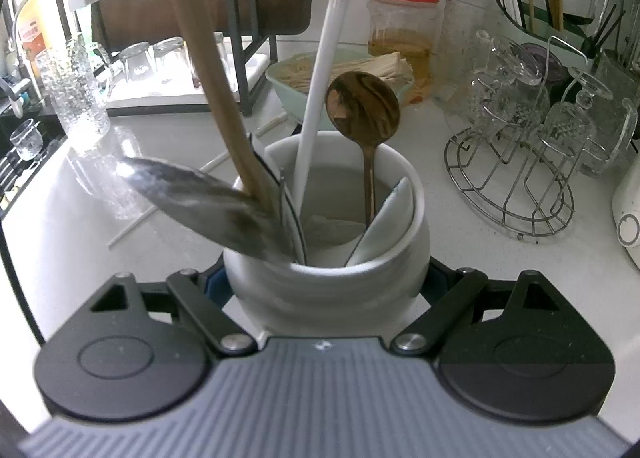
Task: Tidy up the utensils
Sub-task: 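Lift the black chopstick upright with the left tool over the mug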
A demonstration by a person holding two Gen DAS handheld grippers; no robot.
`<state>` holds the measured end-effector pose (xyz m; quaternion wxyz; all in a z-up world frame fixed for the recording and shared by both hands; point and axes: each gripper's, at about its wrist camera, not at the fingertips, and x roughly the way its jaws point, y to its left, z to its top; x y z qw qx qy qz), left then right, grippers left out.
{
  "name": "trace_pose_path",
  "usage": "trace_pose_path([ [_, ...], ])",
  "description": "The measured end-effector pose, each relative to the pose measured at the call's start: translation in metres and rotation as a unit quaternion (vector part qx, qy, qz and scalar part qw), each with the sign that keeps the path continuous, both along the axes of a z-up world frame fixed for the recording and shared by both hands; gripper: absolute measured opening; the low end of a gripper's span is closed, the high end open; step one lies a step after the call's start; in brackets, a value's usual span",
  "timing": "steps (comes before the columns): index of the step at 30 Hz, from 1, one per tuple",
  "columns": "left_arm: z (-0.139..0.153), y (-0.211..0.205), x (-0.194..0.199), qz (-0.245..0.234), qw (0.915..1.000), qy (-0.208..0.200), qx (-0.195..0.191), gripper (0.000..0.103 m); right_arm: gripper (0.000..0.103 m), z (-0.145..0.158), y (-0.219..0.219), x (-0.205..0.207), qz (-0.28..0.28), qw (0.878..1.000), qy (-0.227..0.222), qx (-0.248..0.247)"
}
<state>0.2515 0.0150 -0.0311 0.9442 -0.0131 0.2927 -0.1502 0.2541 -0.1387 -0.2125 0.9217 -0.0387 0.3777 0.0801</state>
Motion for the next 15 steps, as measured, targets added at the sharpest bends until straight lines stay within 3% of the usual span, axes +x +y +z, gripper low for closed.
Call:
trace_pose_path([
  [15, 0.06, -0.03, 0.014, -0.044, 0.9942, -0.097, -0.013, 0.007, 0.091, 0.001, -0.002, -0.001, -0.016, 1.0, -0.002, 0.016],
])
